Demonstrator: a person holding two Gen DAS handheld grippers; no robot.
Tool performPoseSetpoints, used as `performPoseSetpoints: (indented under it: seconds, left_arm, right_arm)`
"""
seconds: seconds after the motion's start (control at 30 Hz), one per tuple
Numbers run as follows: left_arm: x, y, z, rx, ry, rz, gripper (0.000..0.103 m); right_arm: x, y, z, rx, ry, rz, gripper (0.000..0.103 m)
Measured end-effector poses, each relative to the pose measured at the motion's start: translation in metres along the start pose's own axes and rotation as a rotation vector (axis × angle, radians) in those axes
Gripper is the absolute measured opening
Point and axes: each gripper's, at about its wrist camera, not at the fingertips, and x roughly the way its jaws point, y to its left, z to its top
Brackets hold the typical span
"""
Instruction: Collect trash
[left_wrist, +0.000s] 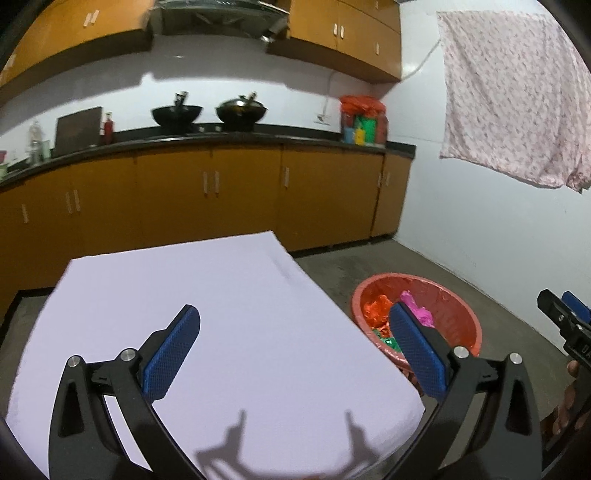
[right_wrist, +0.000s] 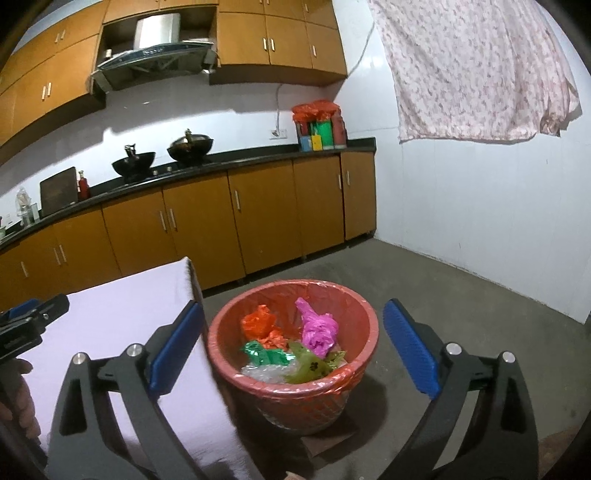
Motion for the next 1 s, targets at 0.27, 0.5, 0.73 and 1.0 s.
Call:
performPoseSetpoints:
  seconds: [0.27, 0.5, 0.73, 1.0]
  left_arm:
    - [-0.043, 0.008, -0.01, -0.005, -0.037, 0.068, 0.101]
    - [-0.065, 0.01, -0.023, 0.01, -0.032, 0.102, 0.101]
    - [-0.083, 0.016, -0.035, 0.009, -0.036, 0.126, 0.101]
    - [-0.095, 0.019, -0.04, 0.015, -0.048, 0.145, 0.101]
  right_arm:
    - [-0.053, 0.018, 0.004, -0.037, -0.053, -0.014, 0.099]
    - [-0.088, 0.029, -0.004, -0.101, -0.078, -0.029, 0.099]
    - [-0.108, 0.037, -0.014, -0.136, -0.086, -0.024, 0.099]
    - [-0.119, 0.047, -0.019, -0.155, -0.098, -0.026, 0.099]
